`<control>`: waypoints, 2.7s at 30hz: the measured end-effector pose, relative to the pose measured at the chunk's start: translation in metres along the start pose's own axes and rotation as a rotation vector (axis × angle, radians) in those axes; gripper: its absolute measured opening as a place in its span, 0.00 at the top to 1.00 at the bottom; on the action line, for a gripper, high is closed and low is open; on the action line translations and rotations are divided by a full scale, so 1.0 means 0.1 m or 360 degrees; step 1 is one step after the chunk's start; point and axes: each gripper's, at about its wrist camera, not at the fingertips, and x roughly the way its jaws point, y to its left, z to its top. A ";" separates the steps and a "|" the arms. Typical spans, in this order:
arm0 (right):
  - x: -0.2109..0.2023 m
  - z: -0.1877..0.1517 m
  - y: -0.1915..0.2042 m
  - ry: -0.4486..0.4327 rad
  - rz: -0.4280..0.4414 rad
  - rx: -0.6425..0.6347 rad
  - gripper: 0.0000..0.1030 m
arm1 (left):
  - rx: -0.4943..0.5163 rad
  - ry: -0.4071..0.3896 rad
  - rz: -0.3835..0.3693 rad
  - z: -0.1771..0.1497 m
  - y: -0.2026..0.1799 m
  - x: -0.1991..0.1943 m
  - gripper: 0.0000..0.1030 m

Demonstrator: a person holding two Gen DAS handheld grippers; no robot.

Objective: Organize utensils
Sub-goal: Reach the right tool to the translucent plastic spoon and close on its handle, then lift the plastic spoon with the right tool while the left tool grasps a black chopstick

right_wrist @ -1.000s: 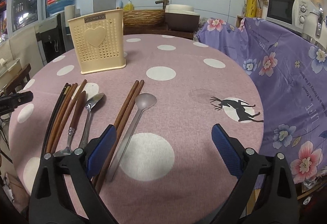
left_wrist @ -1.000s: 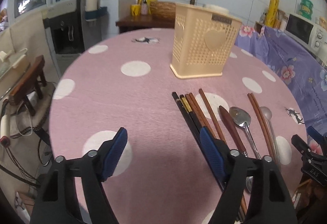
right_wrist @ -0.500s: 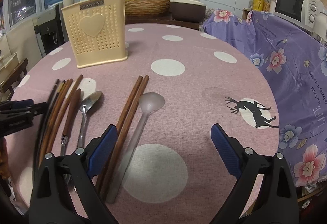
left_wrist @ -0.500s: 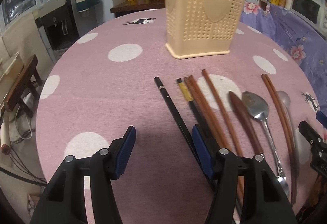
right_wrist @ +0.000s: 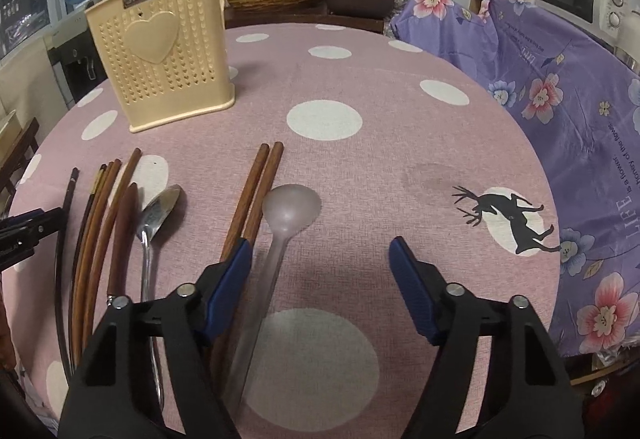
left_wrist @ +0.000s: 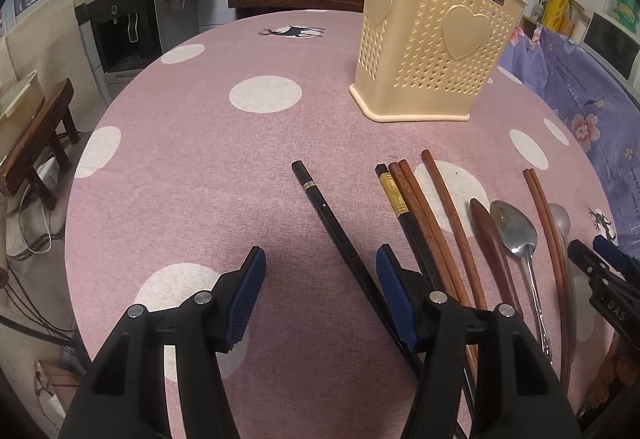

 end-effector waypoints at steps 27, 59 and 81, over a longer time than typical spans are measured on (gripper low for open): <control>0.30 0.29 -0.06 0.0087 0.0027 0.0090 0.53 | 0.0033 0.0020 -0.0003 0.06 0.06 0.06 0.44; -0.67 0.37 -0.20 -0.0489 0.0206 0.0050 0.64 | 0.0107 0.0123 0.0028 0.28 -0.06 0.24 0.61; -0.75 0.33 -0.19 -0.0516 0.0215 0.0072 0.64 | 0.0222 0.0185 0.0084 0.40 -0.37 0.33 0.82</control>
